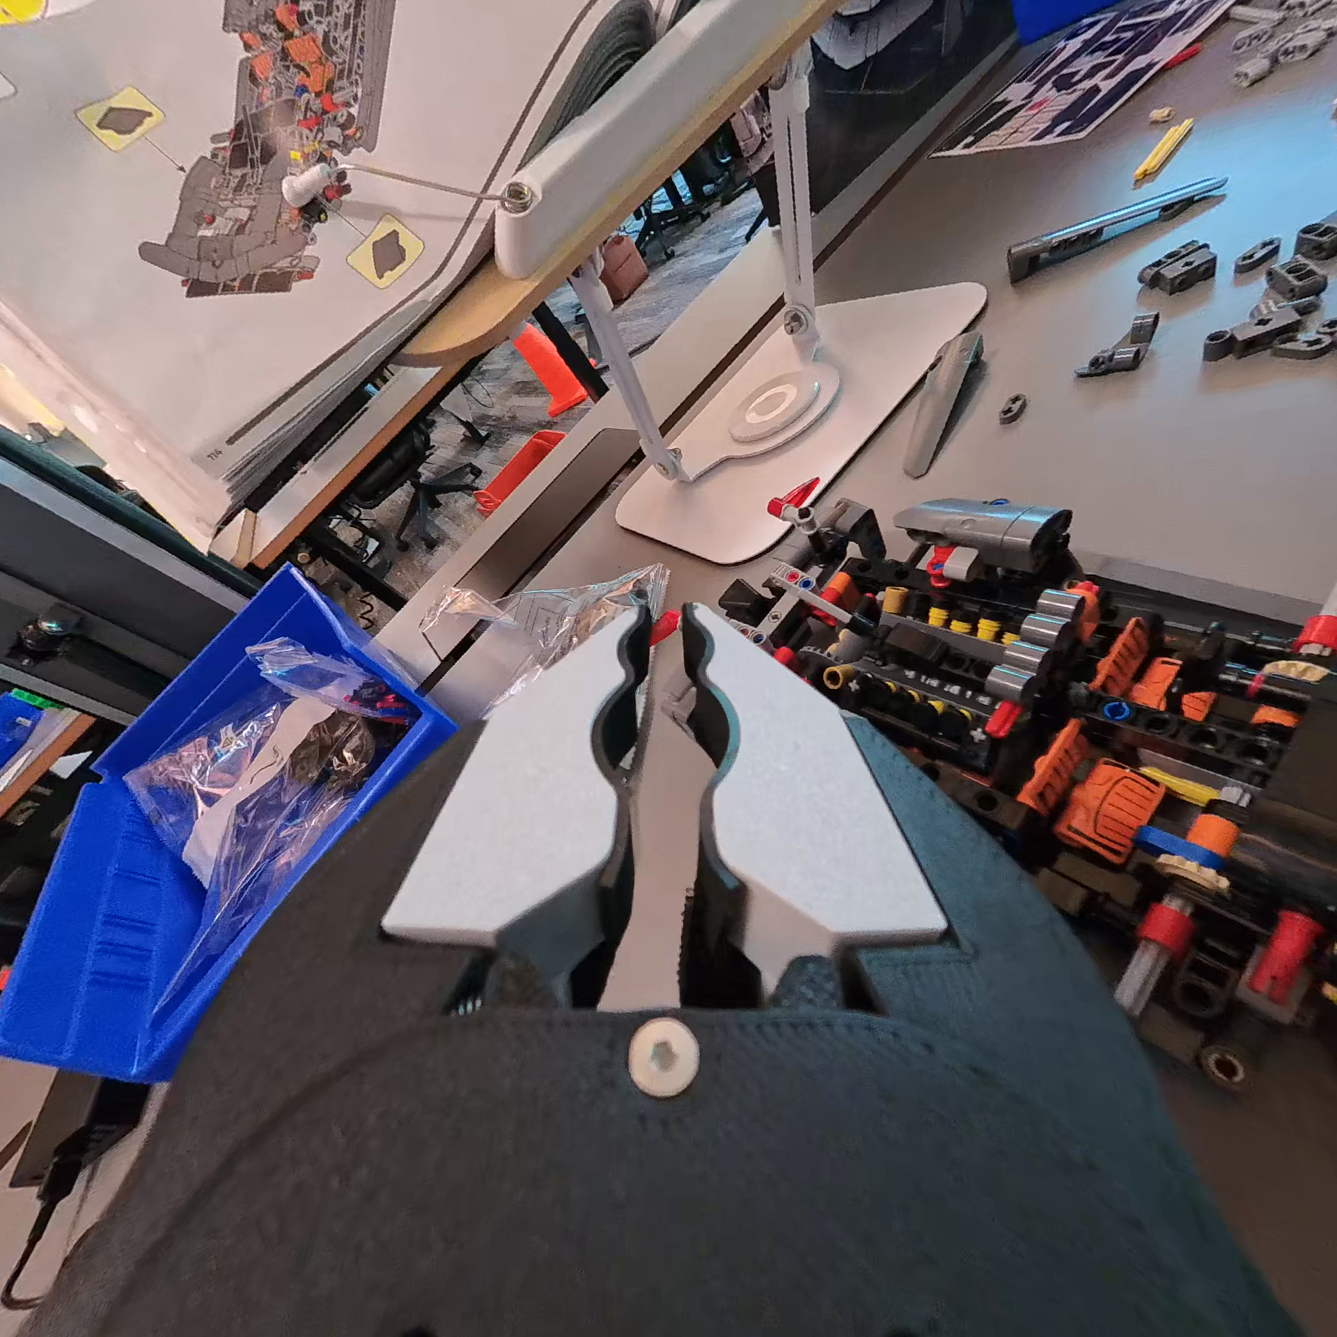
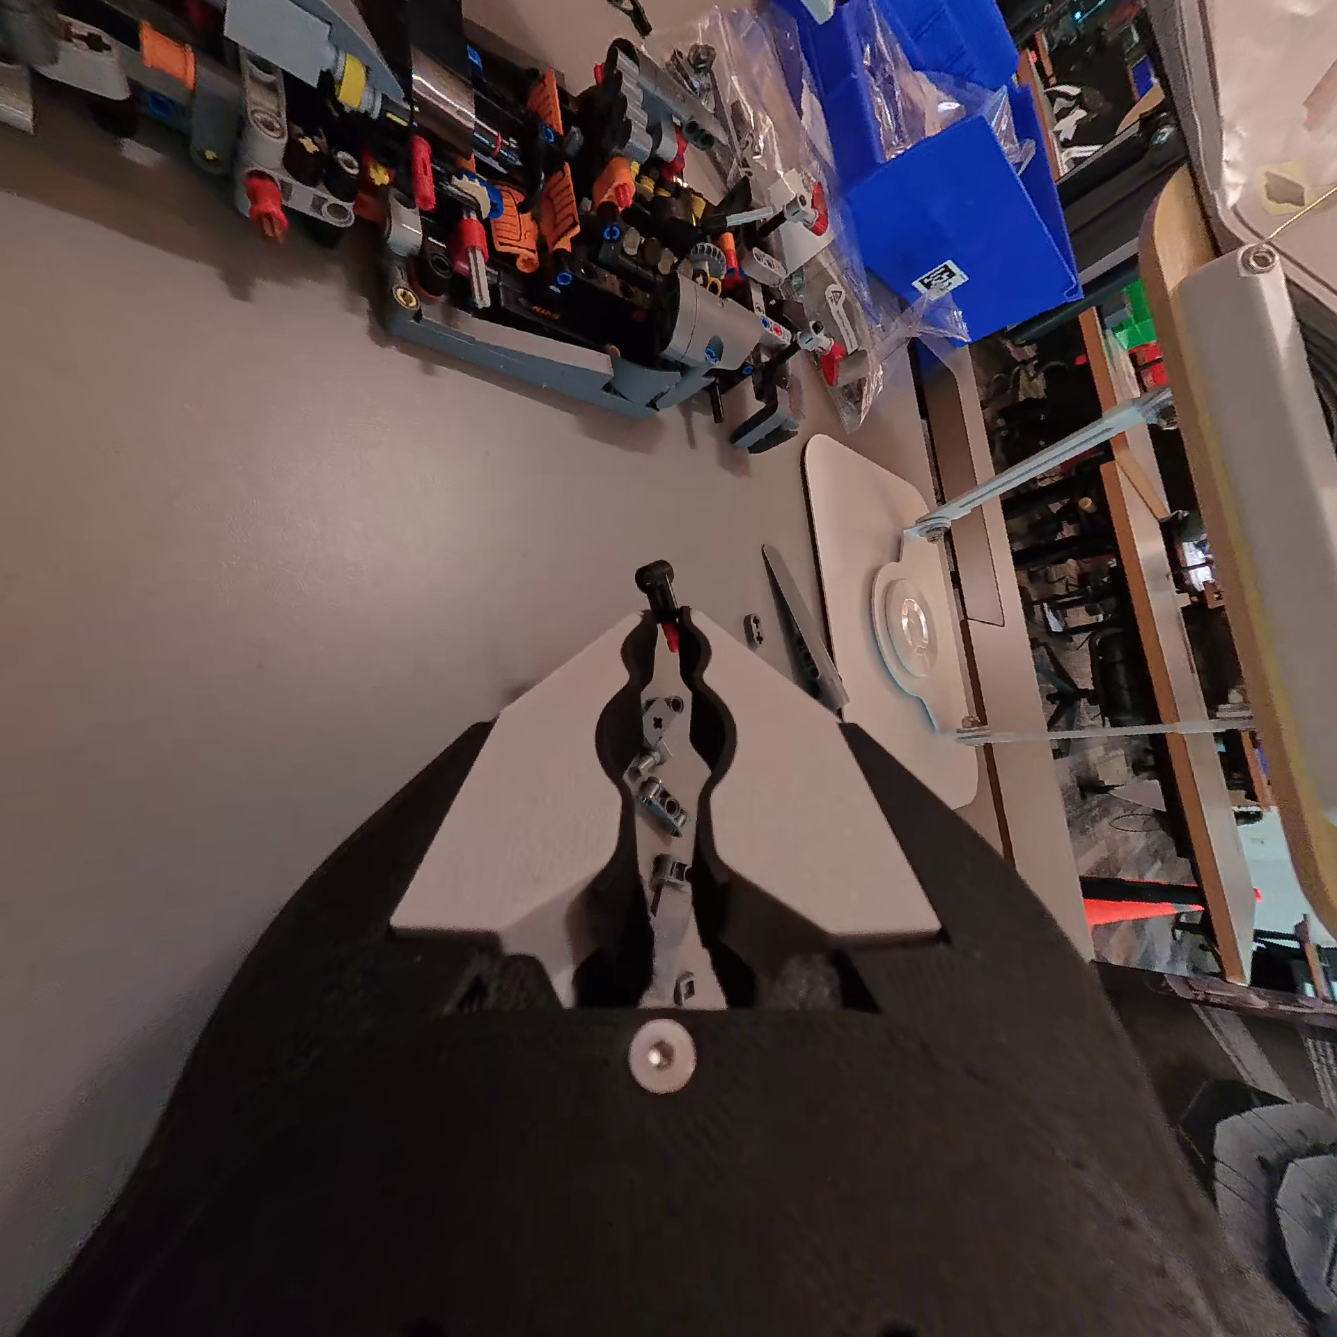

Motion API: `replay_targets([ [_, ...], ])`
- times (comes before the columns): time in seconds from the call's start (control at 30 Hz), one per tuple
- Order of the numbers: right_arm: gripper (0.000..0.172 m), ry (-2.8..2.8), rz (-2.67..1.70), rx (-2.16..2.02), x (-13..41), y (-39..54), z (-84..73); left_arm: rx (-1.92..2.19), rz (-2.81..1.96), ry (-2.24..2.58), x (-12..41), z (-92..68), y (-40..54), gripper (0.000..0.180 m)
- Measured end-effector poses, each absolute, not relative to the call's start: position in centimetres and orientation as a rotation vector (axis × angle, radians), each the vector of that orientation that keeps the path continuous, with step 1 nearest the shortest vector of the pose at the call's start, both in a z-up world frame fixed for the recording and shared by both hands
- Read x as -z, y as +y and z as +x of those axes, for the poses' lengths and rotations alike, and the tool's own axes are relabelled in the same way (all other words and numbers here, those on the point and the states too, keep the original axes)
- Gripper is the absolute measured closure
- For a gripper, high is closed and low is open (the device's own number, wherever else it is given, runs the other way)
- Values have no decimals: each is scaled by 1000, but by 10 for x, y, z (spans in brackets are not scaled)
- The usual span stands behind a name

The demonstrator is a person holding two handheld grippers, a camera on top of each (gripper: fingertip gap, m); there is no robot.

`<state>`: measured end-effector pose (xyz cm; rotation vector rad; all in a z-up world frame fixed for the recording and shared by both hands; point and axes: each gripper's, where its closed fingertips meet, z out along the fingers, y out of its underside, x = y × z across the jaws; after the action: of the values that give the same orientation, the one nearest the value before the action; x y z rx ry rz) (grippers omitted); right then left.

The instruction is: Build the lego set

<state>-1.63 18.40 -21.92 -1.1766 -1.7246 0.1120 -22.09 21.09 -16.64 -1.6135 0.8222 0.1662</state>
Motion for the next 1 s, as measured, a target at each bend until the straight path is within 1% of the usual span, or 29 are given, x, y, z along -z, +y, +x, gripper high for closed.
replay_targets([
  [1.0, 169, -1720, -1126, -60, 218, 184, -16, -216, -1620, 842, 172, -223, 212, 175],
])
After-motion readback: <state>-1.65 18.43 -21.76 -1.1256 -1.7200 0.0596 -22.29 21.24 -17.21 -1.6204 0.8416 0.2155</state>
